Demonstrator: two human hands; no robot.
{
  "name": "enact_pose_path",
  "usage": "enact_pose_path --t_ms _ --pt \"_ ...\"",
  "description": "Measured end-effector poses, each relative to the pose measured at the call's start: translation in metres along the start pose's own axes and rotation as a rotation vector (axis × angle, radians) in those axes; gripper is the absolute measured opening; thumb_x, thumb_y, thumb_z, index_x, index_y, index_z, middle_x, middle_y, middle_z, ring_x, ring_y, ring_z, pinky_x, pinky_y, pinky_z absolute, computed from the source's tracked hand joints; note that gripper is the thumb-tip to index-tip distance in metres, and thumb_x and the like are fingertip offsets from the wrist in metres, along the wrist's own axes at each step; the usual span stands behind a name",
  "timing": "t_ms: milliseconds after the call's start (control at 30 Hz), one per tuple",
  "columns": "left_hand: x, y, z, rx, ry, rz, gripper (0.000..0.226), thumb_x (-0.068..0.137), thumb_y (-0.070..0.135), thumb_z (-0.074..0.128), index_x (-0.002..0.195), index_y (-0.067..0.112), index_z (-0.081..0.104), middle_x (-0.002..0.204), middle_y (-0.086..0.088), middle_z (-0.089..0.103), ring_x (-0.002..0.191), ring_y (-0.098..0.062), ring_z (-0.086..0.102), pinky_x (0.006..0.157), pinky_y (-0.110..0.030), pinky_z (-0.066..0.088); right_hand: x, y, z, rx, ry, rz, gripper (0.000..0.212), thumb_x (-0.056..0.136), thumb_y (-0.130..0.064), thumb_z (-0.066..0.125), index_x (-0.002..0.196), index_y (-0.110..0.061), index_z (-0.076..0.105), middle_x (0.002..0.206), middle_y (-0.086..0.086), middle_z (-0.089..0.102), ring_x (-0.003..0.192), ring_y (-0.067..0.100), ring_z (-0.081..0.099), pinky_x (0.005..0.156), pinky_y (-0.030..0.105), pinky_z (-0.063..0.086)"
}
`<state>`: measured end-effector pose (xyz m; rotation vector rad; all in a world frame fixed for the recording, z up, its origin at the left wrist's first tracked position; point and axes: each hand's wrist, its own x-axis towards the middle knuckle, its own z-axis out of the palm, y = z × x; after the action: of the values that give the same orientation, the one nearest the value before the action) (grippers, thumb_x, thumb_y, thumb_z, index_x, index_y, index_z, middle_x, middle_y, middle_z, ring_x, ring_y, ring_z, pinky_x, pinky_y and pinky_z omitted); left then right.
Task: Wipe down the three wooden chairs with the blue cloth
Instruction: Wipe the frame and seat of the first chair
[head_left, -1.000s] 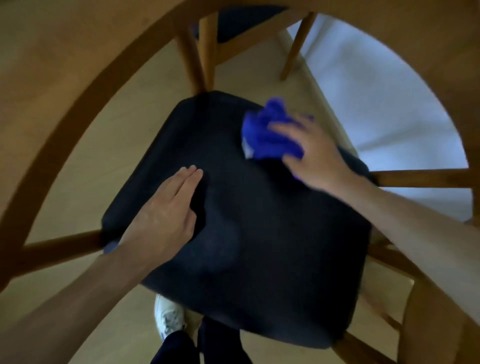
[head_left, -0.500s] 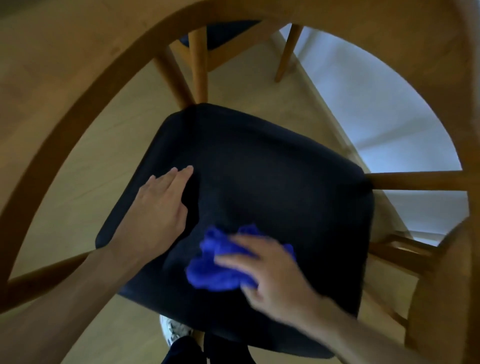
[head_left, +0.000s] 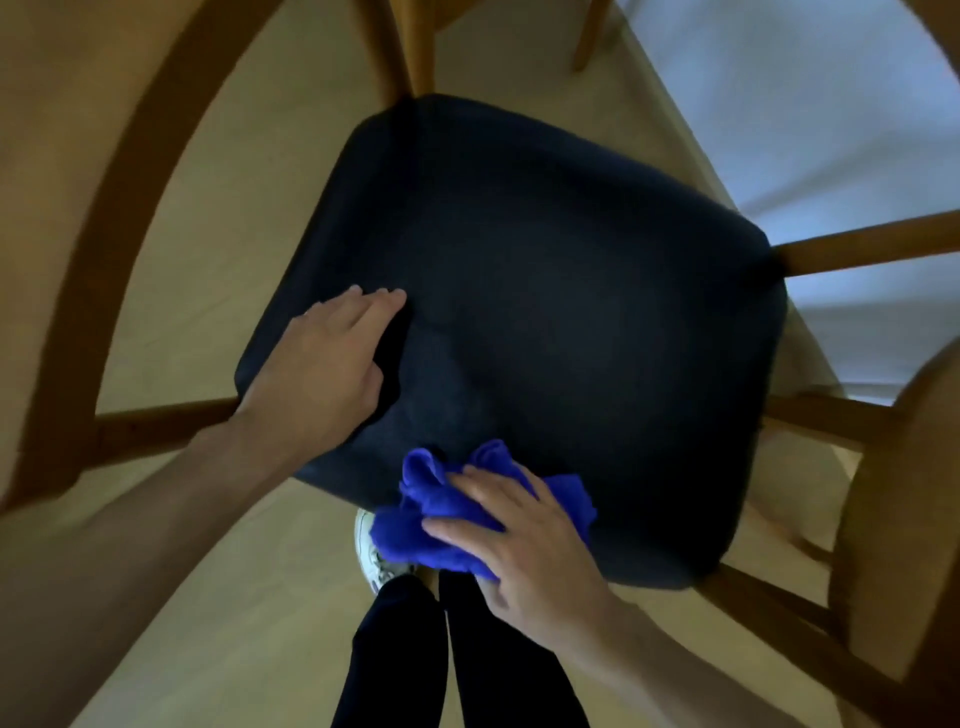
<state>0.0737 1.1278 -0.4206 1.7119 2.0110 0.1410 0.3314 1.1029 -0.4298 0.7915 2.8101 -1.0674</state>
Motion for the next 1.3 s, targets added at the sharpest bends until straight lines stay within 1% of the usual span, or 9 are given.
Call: enact_pose_path --t_ms 100,300,433,567,767,867,933,1133,1300 --pt "-0.002 0.006 0.001 0.004 0.019 0.027 0.067 0.077 -0.002 0.056 0.141 0.007 0.042 0.139 -0.015 0.050 0.131 -0.036 0.043 0.103 -0.053 0.041 0.005 0.015 -0.020 -0.015 -0.045 -0.088 0.056 0.071 -0.015 0.062 0.124 -0.031 0.063 0.138 0.002 0.052 0.126 0.022 0.050 0.106 0.045 0.037" --pt "0.002 0.021 0.009 -0.019 0.046 -0.001 0.065 0.084 0.004 0.054 0.145 0.013 0.035 0.143 -0.010 0.045 0.137 -0.028 0.035 0.109 -0.045 0.034 0.072 0.084 -0.074 -0.150 0.275 0.107 0.052 0.071 -0.009 0.064 0.121 -0.023 0.067 0.134 0.010 0.056 0.117 0.032 0.054 0.097 0.050 0.045" --pt "0.008 0.038 0.005 0.020 0.004 0.058 0.069 0.079 0.003 0.057 0.145 0.010 0.037 0.141 -0.012 0.047 0.139 -0.030 0.032 0.112 -0.045 0.032 0.002 0.031 -0.012 -0.109 0.030 -0.052 0.043 0.075 -0.019 0.054 0.114 -0.027 0.069 0.135 0.006 0.055 0.124 0.030 0.051 0.102 0.051 0.040" --pt "0.024 0.063 -0.002 0.023 -0.015 0.096 0.076 0.081 0.004 0.056 0.150 0.015 0.026 0.145 -0.009 0.044 0.141 -0.026 0.029 0.112 -0.039 0.028 -0.022 0.047 -0.032 -0.025 -0.233 -0.294 0.049 0.068 -0.017 0.071 0.115 -0.032 0.070 0.138 0.000 0.055 0.128 0.023 0.047 0.110 0.046 0.033" --pt "0.051 0.081 0.001 -0.095 0.036 0.032 0.073 0.089 -0.001 0.051 0.152 0.018 0.019 0.151 -0.008 0.034 0.143 -0.020 0.024 0.114 -0.031 0.022 0.094 0.186 -0.194 -0.063 0.314 0.181 0.056 0.079 -0.021 0.060 0.135 -0.021 0.057 0.138 0.006 0.055 0.126 0.022 0.051 0.109 0.027 0.034" --pt "0.055 0.087 -0.002 -0.129 0.054 0.022 0.072 0.090 -0.003 0.048 0.152 0.019 0.019 0.151 -0.007 0.033 0.143 -0.018 0.023 0.112 -0.026 0.020 0.128 0.213 -0.209 -0.016 0.312 0.355 0.049 0.081 -0.011 0.060 0.130 -0.015 0.060 0.123 -0.004 0.058 0.114 0.006 0.051 0.090 0.008 0.032" --pt "0.058 0.090 -0.006 -0.136 0.051 0.017 0.072 0.090 -0.003 0.048 0.152 0.019 0.019 0.151 -0.007 0.032 0.143 -0.017 0.022 0.113 -0.028 0.021 0.110 0.194 -0.176 -0.036 0.319 0.342 0.051 0.075 -0.014 0.062 0.126 -0.017 0.063 0.128 0.002 0.061 0.120 0.020 0.053 0.098 0.011 0.030" --pt "0.067 0.096 -0.015 -0.099 -0.003 0.053 0.072 0.088 -0.002 0.051 0.151 0.014 0.020 0.148 -0.012 0.036 0.142 -0.022 0.026 0.112 -0.038 0.032 -0.043 0.070 -0.067 0.154 -0.159 0.003 0.055 0.073 -0.013 0.067 0.126 -0.029 0.062 0.145 -0.002 0.047 0.139 0.014 0.034 0.118 0.042 0.019" --pt "0.062 0.096 -0.004 -0.117 0.018 0.030 0.073 0.087 -0.002 0.054 0.150 0.015 0.022 0.148 -0.014 0.036 0.141 -0.022 0.026 0.112 -0.044 0.032 0.077 0.166 -0.155 0.054 0.334 0.258 0.053 0.078 -0.012 0.066 0.129 -0.024 0.062 0.135 0.002 0.058 0.127 0.020 0.050 0.113 0.035 0.033"
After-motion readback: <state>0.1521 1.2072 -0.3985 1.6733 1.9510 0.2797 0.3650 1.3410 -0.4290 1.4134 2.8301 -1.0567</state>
